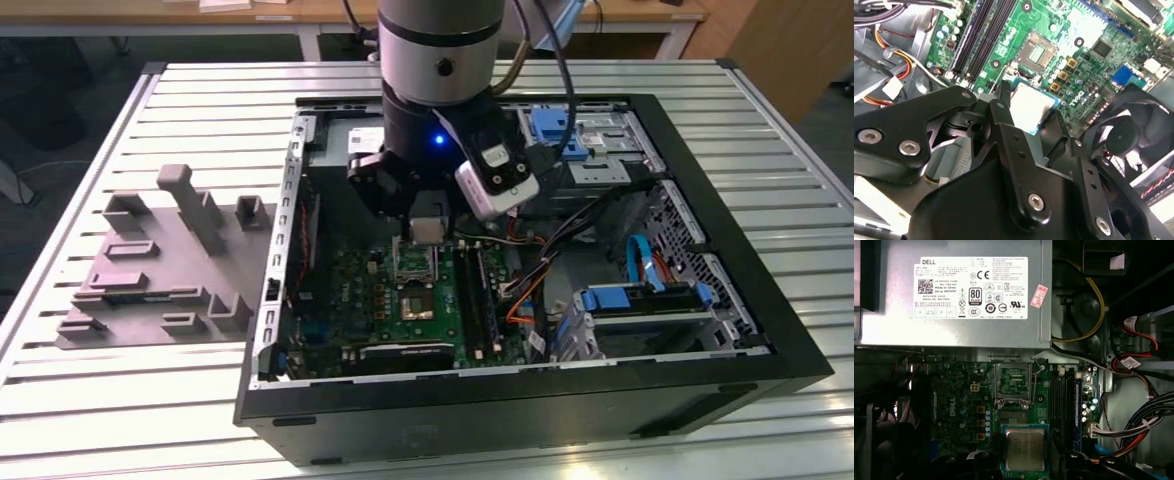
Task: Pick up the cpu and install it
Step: 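Place the cpu into insertion slot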
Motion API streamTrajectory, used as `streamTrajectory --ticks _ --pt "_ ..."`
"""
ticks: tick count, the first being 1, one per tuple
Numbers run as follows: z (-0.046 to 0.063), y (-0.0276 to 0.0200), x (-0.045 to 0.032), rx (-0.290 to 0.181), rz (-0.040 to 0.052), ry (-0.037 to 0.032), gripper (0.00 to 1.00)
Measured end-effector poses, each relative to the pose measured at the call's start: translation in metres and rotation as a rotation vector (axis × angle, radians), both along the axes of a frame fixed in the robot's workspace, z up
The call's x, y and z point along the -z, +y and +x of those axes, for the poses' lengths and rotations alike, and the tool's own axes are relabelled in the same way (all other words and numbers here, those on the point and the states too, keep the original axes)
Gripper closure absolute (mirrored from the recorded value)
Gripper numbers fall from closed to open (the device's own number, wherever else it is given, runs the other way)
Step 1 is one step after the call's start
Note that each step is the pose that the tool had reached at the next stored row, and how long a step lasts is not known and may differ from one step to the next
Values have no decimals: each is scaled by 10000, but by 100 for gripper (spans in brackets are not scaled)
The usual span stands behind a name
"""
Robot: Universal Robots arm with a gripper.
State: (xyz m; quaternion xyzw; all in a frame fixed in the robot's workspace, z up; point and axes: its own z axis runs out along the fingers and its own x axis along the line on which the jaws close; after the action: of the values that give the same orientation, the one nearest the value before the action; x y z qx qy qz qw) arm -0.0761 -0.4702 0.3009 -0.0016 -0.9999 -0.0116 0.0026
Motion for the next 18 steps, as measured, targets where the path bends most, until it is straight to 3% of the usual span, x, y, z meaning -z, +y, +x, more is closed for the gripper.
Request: streamTrajectory --ticks 14,18 --pt "-2 -24 235 90 -14 9 53" --pt "-3 -76 307 90 -18 23 53"
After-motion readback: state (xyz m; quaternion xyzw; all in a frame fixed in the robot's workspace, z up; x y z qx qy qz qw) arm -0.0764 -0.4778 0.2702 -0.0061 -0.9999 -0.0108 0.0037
